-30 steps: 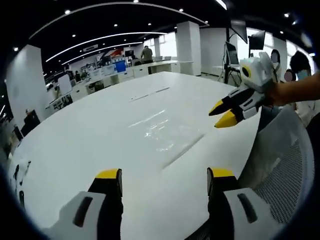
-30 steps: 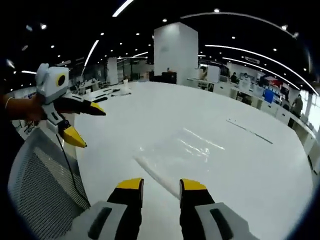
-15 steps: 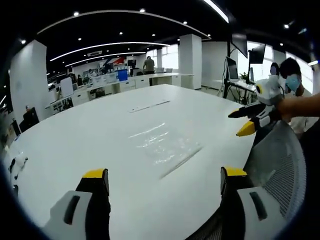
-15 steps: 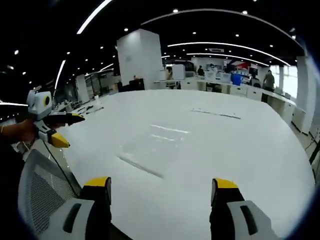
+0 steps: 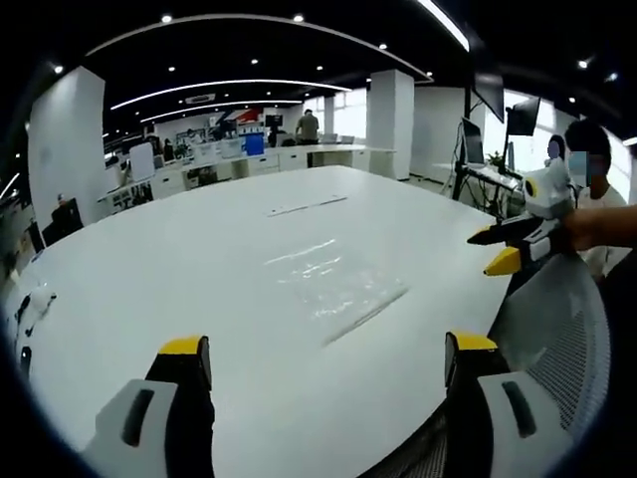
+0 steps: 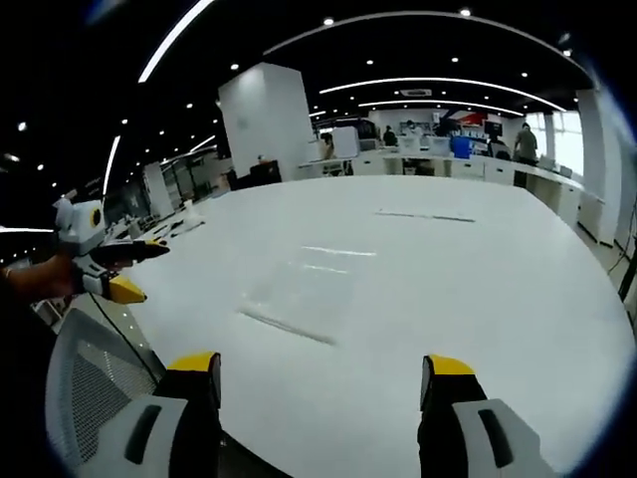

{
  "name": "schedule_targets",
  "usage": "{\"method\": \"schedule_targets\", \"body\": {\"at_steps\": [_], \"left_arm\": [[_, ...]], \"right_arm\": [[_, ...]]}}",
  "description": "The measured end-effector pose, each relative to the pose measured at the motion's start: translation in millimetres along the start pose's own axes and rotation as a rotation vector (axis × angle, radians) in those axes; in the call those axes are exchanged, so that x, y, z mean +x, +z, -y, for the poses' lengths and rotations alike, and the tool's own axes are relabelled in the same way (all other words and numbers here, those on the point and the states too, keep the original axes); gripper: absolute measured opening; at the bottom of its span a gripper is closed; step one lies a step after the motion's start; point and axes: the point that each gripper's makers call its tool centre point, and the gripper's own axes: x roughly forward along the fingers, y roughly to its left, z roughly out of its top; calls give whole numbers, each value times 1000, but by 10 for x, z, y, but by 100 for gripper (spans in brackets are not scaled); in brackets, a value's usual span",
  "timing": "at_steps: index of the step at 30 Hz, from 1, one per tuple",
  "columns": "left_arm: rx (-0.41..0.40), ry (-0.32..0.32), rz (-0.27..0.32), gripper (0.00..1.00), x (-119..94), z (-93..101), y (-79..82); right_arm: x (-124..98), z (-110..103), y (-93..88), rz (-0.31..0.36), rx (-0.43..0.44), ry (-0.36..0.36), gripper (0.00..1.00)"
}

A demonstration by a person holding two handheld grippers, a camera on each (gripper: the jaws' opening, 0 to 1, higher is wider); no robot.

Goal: Open the resealable bag by pulling the two sides of the seal apart until the entire bag opening is separated and visibly accessible.

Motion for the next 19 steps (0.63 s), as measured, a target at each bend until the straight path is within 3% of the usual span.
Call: {"method": "schedule_targets", "body": {"at_steps": [4, 19], "left_arm": [[9, 4, -14, 97, 6, -9, -32], [12, -5, -25, 96, 47, -4, -46]], "right_arm": [[2, 22, 51, 34, 40, -17, 82], [56, -55, 37, 26, 41, 14, 82]]}}
